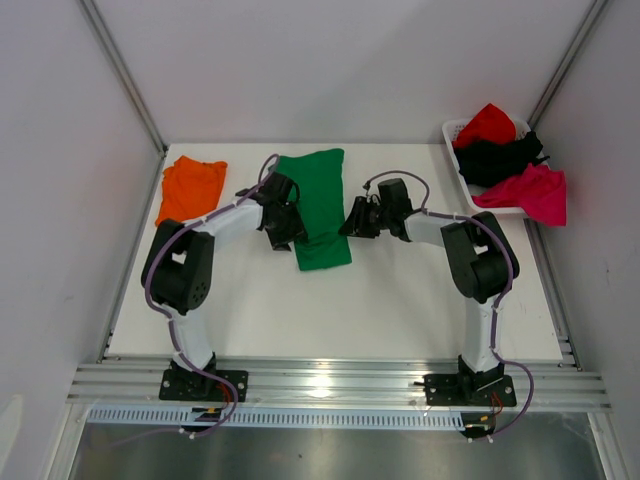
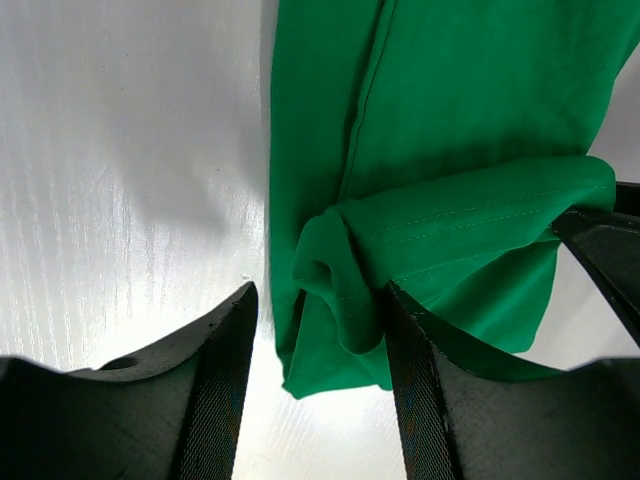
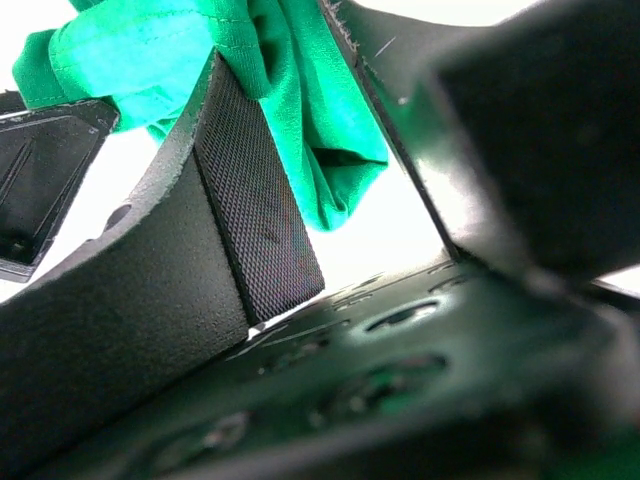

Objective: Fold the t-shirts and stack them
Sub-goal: Fold the tshirt

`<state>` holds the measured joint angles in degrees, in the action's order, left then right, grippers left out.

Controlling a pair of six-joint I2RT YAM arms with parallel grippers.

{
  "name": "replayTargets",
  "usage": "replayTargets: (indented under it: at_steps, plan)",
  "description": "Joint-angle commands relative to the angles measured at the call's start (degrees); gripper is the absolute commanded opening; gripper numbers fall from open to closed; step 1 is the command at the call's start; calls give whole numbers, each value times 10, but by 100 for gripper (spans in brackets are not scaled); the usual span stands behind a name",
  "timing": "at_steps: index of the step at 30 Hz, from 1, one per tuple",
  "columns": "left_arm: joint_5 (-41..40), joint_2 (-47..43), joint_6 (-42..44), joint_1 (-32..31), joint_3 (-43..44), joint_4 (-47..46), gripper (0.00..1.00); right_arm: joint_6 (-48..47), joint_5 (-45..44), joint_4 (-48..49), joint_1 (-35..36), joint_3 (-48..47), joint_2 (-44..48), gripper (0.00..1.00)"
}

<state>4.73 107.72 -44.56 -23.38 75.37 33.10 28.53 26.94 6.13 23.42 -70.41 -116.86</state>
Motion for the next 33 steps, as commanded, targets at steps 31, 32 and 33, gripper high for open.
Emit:
replayTargets:
  at_steps: [31, 32, 33]
  plan:
    - [-5, -170, 51, -7, 7, 10, 56, -7, -7, 59, -1, 5, 1, 39]
    - [-9, -169, 53, -9, 7, 11, 56, -6, -1, 64, -1, 5, -6, 39]
    - [-14, -168, 54, -14, 7, 13, 56, -4, 0, 65, -1, 4, -10, 39]
